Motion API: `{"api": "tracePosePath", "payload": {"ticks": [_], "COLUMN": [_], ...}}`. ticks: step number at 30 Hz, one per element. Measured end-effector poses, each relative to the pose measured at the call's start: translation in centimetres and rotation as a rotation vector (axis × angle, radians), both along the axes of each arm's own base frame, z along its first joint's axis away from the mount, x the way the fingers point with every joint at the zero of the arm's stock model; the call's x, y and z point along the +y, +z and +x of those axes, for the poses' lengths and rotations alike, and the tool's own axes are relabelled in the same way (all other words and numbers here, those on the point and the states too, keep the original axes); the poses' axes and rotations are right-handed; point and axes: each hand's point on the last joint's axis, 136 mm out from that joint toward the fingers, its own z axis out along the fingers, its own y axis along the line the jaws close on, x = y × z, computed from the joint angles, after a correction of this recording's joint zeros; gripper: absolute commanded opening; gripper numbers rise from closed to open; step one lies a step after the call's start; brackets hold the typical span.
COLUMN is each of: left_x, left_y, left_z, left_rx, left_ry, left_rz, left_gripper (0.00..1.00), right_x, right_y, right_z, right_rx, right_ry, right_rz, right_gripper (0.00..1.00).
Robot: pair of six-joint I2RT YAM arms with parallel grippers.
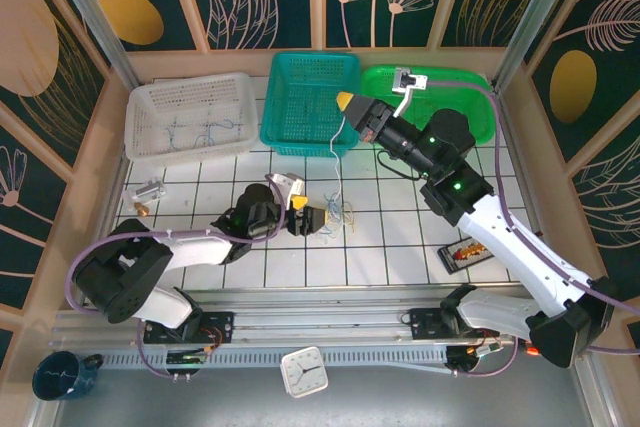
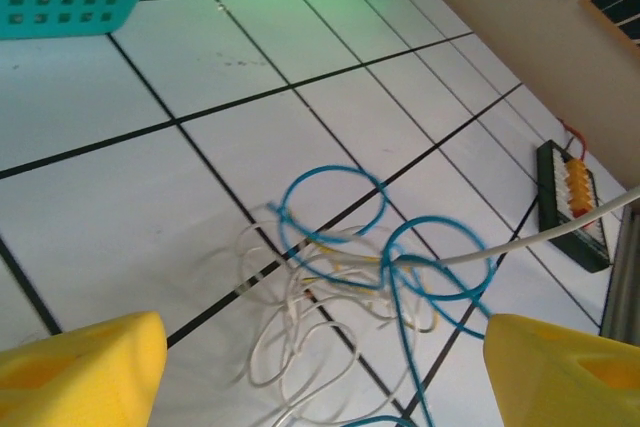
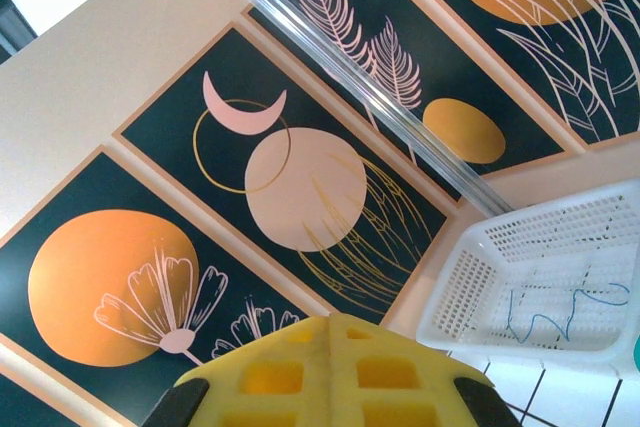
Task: Untangle the cables
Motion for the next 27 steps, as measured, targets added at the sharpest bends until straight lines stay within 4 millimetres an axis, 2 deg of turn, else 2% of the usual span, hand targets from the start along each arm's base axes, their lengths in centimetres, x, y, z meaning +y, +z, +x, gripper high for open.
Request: {"api": "tracePosePath", "payload": {"ticks": [7,13,17,20,27], "left_x": [-1.7,-2.7,-3.4,-3.6,-3.9], "left_y": [2.1,2.4,1.8,1.0,-2.4], "left_z": [0.2,0.7,1.3,1.9,2.4], "left_rx": [-0.021,-0.02,-0.012,0.0,0.06], "left_ry": [-0.069,-0.09,-0.088,-0.074,-0.052], "left_rz": [-0.048,-0.057,-0.053,-0.049,-0.032], "left_gripper": [0.83,0.81,0.69,0.57,0.3], "right_x": [0.3,0.9,1.6,1.9,2.2], "right_y": [0.0,-0.2,-0.5,0.2,4.9], "right_z": [-0.3,-0.7,-0.8,-0.8,-1.2], "right_rx": [0.0,0.004,0.011,0.004,-0.065], "right_ry": [0.013,0.032,0.046,0.059,0.09], "right_rz": [0.0,-0.004,-0.009,-0.001,0.068], "right_gripper": [0.0,0.0,0.0,0.0,0.0]}}
